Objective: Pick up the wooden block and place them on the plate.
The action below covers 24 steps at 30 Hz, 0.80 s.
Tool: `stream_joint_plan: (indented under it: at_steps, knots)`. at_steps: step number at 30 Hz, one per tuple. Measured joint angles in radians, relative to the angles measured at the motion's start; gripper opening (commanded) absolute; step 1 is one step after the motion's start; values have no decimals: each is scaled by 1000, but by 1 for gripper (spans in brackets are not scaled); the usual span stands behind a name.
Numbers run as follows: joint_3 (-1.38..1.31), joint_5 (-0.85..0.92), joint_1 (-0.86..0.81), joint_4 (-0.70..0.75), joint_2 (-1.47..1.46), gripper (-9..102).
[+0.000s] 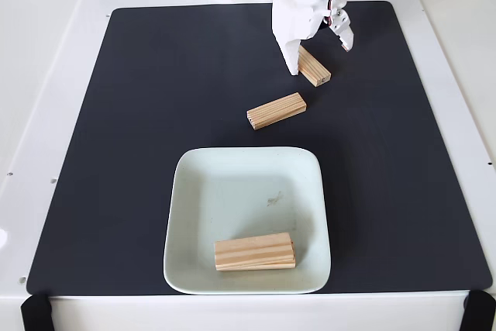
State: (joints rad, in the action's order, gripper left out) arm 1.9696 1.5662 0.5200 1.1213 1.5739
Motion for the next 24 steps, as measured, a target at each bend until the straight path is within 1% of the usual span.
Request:
stream_joint_plan:
  at_steps: [6,8,11,17,18,20,24]
  knots:
    - [0,0,20,-3,0,43]
    - [0,0,21,-3,0,41]
    - [3,0,21,-3,0,30]
    - [37,0,23,-8,5,2]
    - [40,0,32,-9,5,-1]
    - [44,0,31,-9,3,0]
    - [44,0,28,-11,3,0]
